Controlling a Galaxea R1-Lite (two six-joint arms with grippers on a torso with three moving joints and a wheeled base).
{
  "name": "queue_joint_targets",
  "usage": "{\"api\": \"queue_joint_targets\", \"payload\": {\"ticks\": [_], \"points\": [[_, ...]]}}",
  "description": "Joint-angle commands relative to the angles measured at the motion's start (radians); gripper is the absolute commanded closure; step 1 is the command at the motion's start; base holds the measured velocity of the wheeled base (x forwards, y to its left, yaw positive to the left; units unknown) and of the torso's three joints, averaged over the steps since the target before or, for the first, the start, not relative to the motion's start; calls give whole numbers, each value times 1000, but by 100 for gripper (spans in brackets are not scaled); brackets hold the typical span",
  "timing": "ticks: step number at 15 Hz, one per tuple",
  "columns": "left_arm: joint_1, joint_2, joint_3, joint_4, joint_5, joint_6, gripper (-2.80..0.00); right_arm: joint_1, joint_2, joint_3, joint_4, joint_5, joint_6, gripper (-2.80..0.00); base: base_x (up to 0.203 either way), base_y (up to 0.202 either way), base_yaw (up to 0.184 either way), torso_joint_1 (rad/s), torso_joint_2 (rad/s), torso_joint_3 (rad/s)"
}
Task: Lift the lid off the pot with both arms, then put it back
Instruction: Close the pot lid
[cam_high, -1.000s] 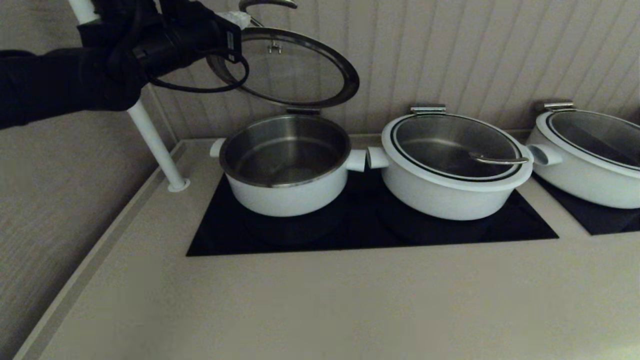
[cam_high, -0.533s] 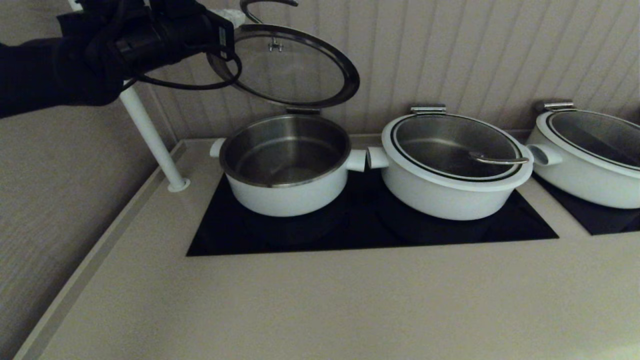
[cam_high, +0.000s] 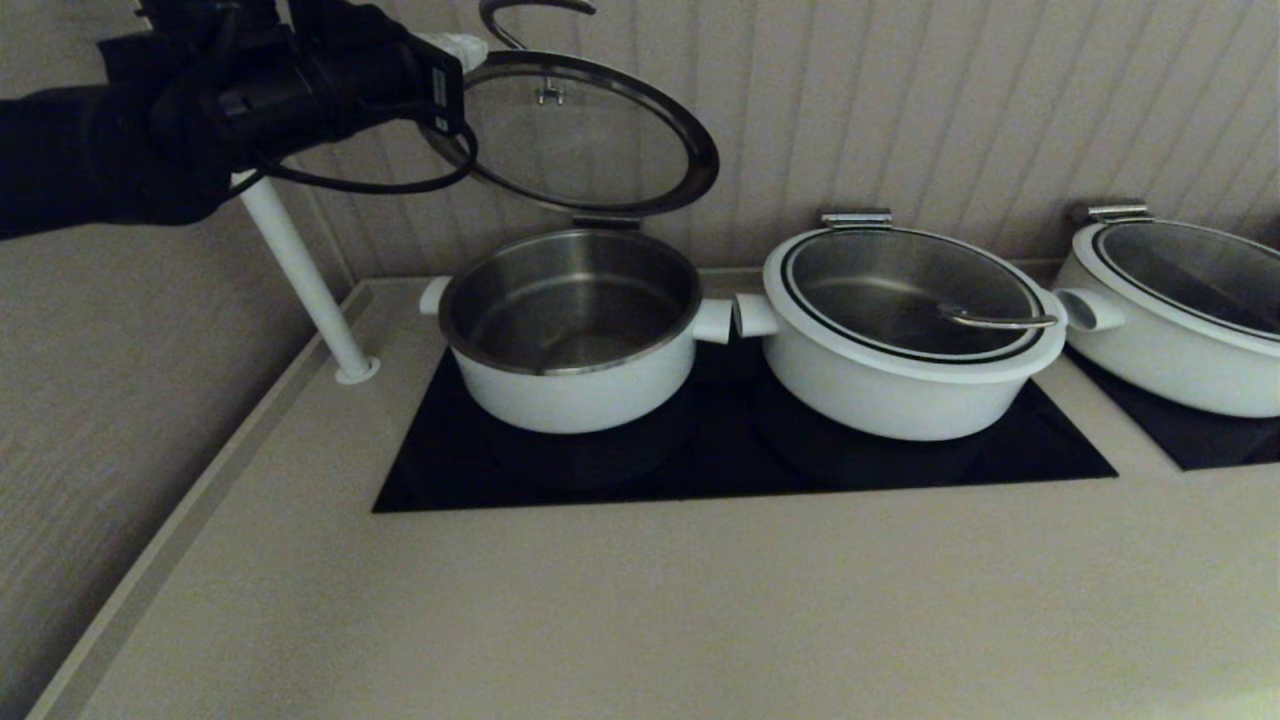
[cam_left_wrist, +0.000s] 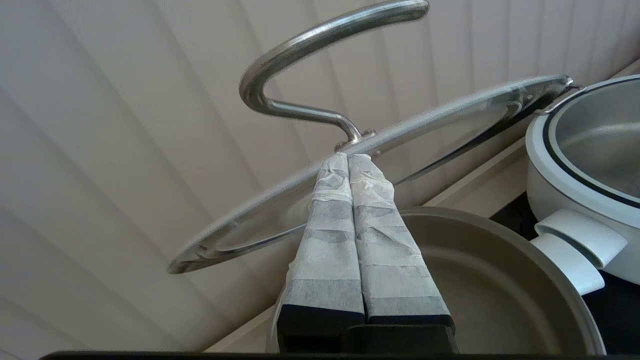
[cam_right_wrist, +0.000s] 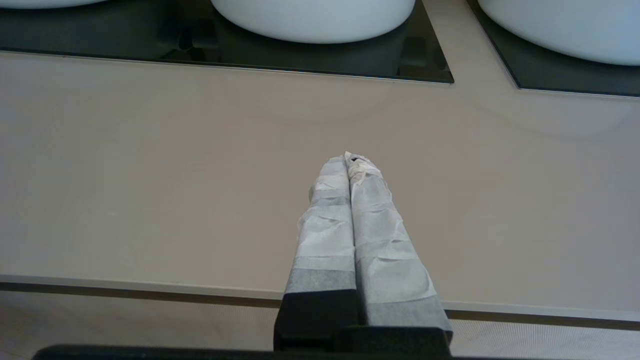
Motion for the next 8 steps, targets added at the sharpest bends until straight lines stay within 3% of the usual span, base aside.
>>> {"api": "queue_joint_targets", "payload": {"ticks": [1, 8], "points": [[0, 6, -2, -4, -3, -1, 0, 0, 1, 0, 0, 0, 1, 0, 0, 0, 0, 0, 0, 0], [0, 76, -128, -5, 2, -7, 0, 0, 1, 0, 0, 0, -1, 0, 0, 0, 0, 0, 0, 0]]}}
